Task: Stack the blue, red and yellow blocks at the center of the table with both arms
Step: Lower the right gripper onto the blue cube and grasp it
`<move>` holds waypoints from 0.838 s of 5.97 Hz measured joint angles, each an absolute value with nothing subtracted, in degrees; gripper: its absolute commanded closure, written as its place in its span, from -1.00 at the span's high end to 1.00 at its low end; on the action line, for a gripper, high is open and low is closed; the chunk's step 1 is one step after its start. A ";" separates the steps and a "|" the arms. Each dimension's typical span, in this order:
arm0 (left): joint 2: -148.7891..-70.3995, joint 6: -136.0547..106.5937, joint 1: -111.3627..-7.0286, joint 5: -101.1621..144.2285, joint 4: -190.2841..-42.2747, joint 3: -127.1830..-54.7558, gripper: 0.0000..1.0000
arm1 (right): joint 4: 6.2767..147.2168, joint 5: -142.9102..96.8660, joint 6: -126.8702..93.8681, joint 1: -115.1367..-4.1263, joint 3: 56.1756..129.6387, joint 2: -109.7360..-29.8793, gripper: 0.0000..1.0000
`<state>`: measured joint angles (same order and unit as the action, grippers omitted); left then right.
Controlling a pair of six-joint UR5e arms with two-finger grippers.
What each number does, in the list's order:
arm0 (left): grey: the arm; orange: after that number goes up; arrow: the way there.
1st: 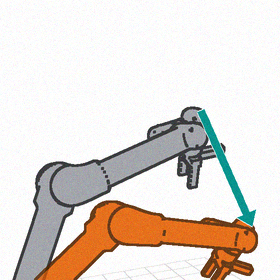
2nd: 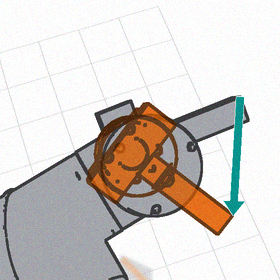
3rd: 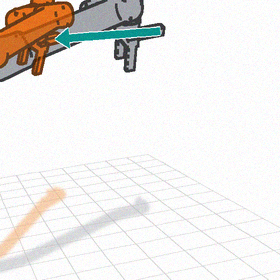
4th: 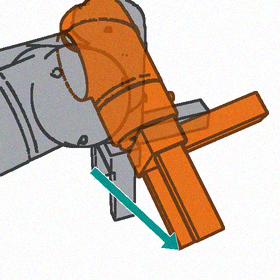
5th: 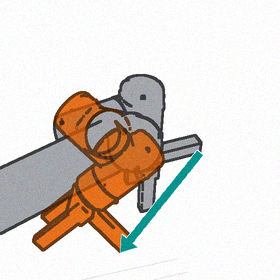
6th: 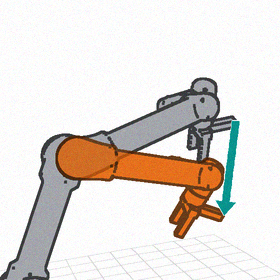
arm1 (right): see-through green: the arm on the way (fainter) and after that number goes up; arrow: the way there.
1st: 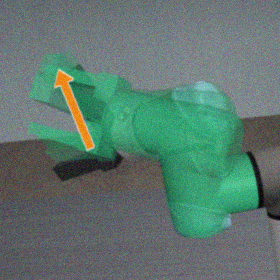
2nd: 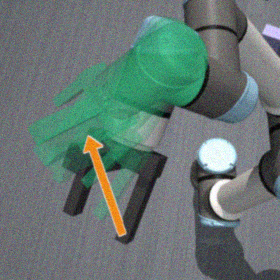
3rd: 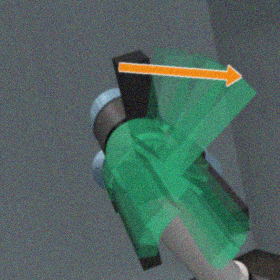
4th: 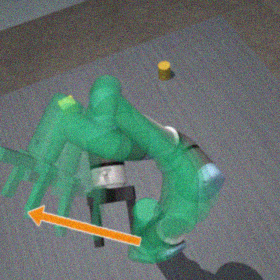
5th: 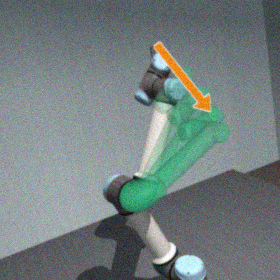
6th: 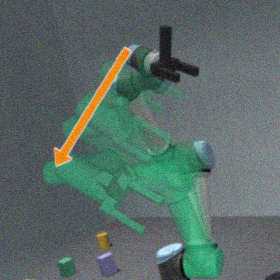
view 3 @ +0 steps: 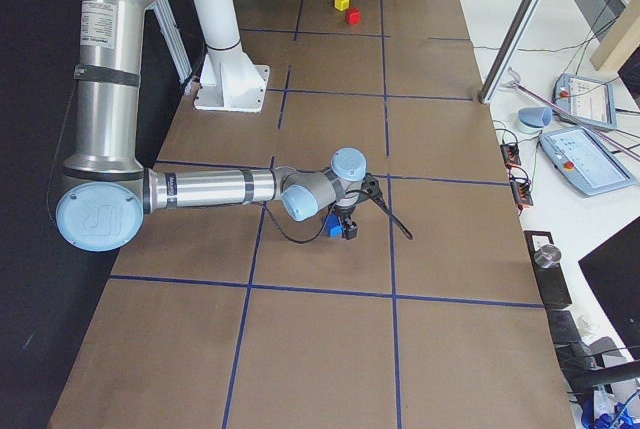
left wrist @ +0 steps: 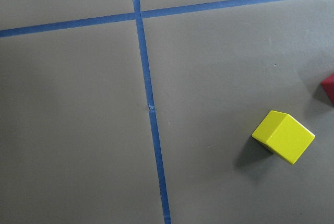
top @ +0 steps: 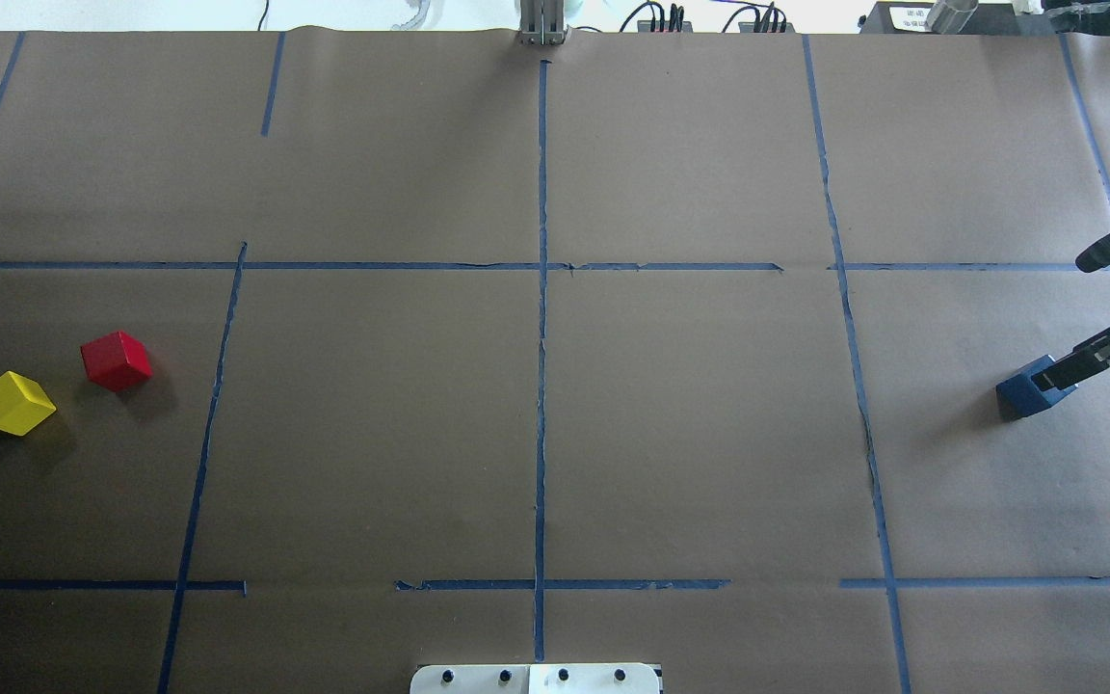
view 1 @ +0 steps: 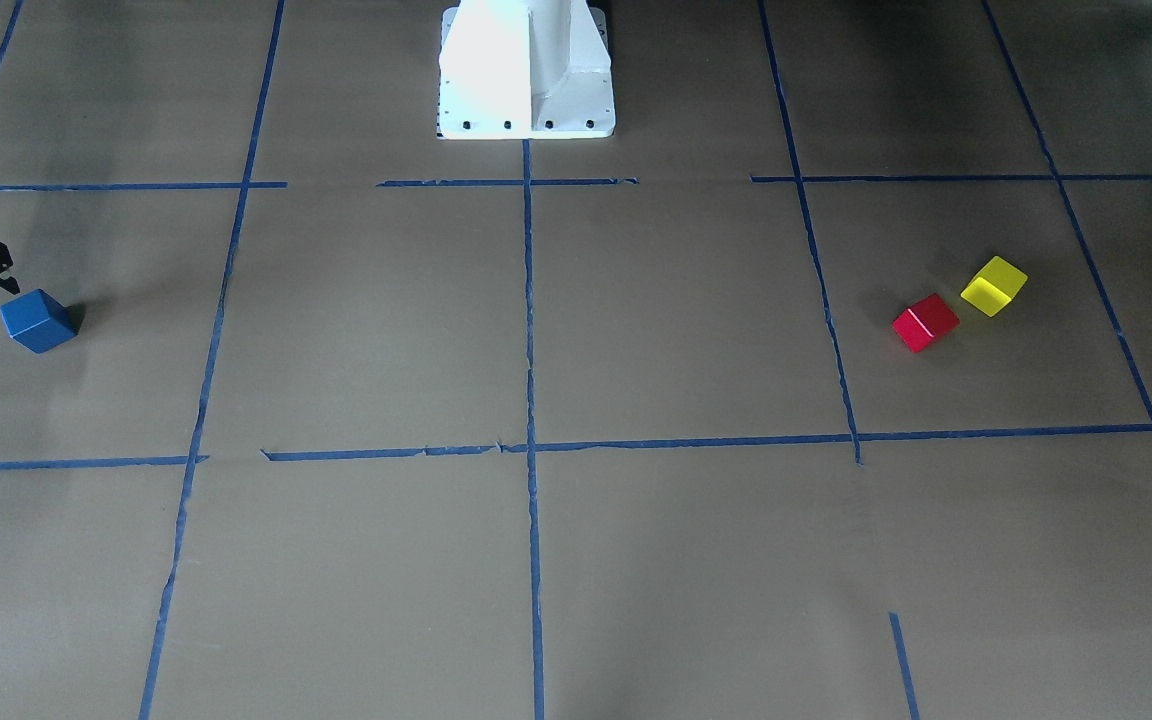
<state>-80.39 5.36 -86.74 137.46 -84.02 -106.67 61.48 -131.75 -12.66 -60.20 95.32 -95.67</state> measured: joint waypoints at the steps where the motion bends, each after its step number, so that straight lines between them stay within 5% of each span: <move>1: -80.36 5.36 -86.74 137.46 -84.02 -106.82 1.00 | 60.56 -131.70 -14.37 -59.51 95.12 -95.28 0.97; 2: -80.34 5.36 -86.75 137.46 -84.02 -106.97 1.00 | 60.32 -131.21 -14.92 -58.87 94.83 -95.15 0.93; 4: -80.33 5.36 -86.75 137.46 -84.02 -107.44 1.00 | 60.34 -130.37 -15.11 -57.86 94.41 -95.25 -0.80; 5: -80.33 5.36 -86.75 137.46 -84.02 -107.62 1.00 | 60.40 -130.07 -15.09 -57.57 94.28 -95.38 -0.95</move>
<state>-80.33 5.36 -86.75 137.46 -84.02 -107.62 60.40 -130.07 -15.09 -57.57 94.28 -95.38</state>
